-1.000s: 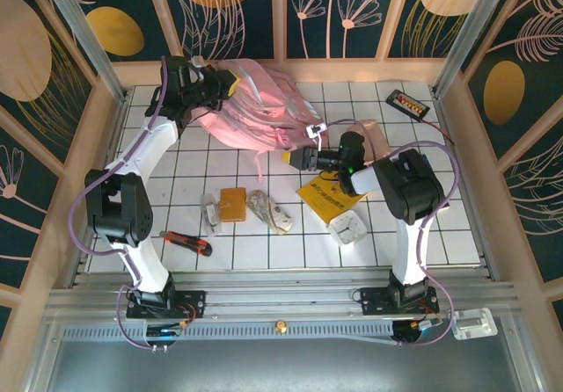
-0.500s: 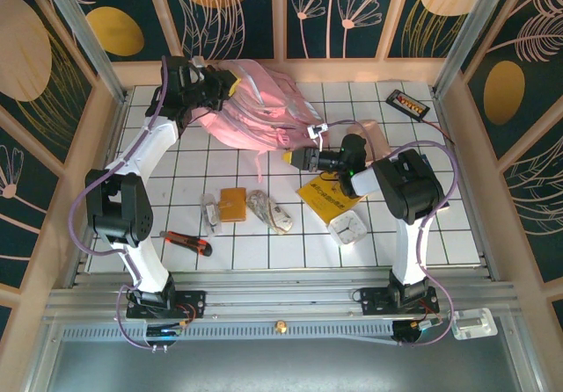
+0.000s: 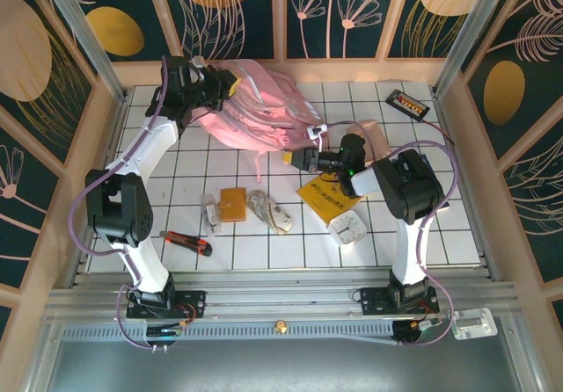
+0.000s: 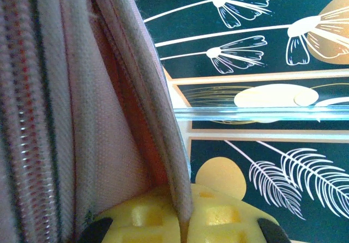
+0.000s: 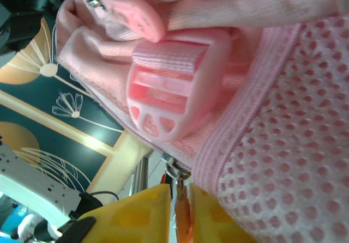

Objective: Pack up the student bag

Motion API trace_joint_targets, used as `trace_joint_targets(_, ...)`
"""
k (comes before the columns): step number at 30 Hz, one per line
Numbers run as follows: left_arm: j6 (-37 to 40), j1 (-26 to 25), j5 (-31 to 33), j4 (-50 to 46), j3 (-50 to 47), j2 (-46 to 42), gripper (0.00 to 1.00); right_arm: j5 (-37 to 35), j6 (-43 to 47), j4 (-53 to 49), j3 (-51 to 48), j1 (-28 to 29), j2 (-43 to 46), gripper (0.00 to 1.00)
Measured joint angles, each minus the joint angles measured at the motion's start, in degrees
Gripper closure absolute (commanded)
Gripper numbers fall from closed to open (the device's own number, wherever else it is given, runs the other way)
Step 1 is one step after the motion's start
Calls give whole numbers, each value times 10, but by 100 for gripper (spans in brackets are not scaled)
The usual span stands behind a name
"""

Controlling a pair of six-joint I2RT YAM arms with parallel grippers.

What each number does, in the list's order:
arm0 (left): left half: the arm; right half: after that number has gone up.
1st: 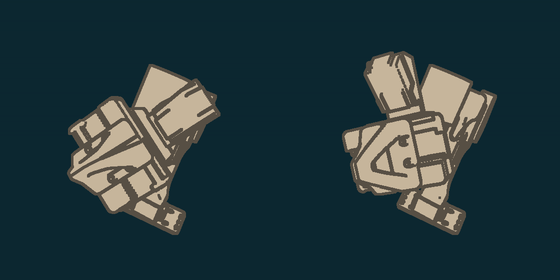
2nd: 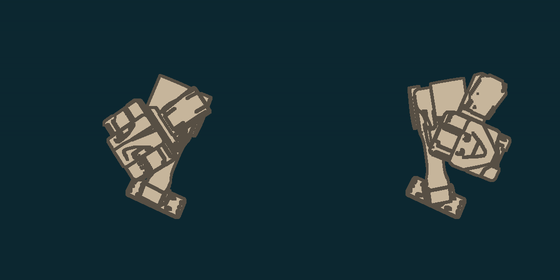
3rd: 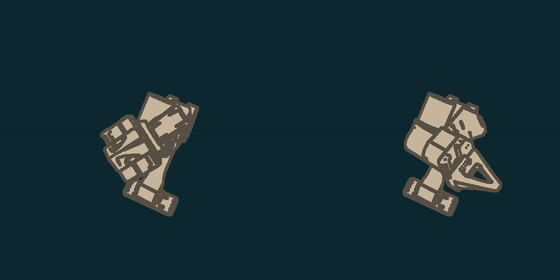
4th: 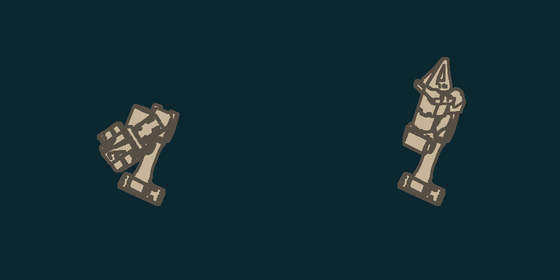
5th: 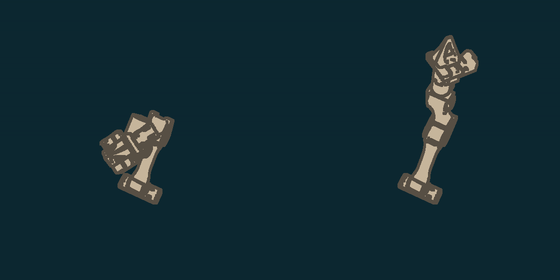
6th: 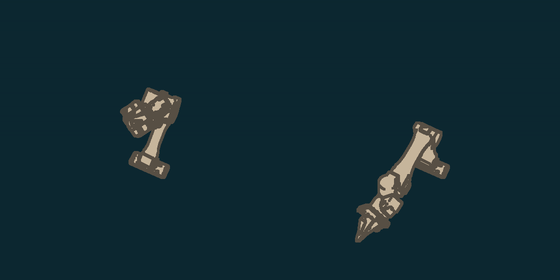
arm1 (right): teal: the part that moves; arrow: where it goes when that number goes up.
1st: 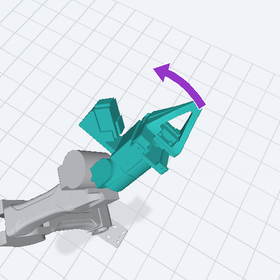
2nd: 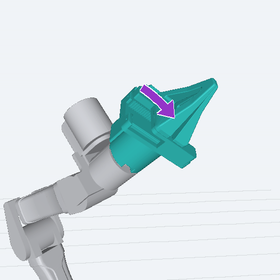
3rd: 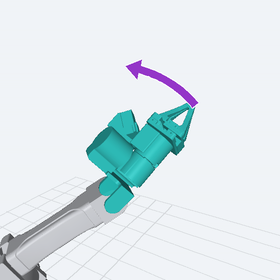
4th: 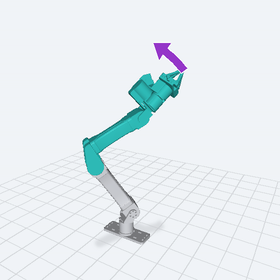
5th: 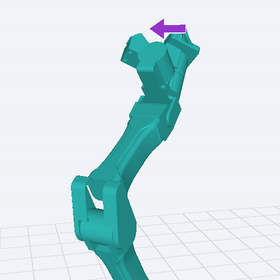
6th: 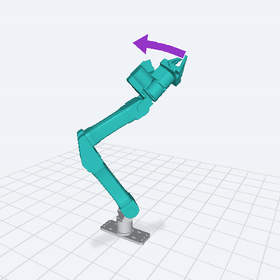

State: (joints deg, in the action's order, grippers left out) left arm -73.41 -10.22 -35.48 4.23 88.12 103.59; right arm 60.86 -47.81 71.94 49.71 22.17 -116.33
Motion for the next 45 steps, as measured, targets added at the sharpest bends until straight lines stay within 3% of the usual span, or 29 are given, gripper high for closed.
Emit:
trace_joint_targets(2, 0, 0, 0, 0, 0, 1, 100, -5, 7, -11, 0, 0, 0, 100)
trace_joint_targets(8, 0, -3, 1, 0, 0, 2, 100, -23, 41, -70, -11, -3, 5, 100)
trace_joint_targets(17, -4, -26, 26, 14, -23, 2, 100, -135, 203, -423, 57, 43, 90, 100)
trace_joint_targets(26, -21, -59, 66, 55, -60, 2, 100, -201, 225, -643, 135, 63, 127, 100)
trace_joint_targets(30, -10, -64, 75, 52, -60, 2, 100, -220, 227, -689, 152, 71, 140, 100)
trace_joint_targets(36, 53, -77, 90, -27, -45, -6, 100, -224, 236, -735, 153, 55, 155, 100)
trace_joint_targets(39, 51, -82, 95, -14, -62, -12, 100, -225, 236, -773, 176, 55, 157, 100)
trace_joint_targets(45, 34, -81, 127, 9, -104, -44, 100, -238, 236, -851, 270, 103, 145, 100)
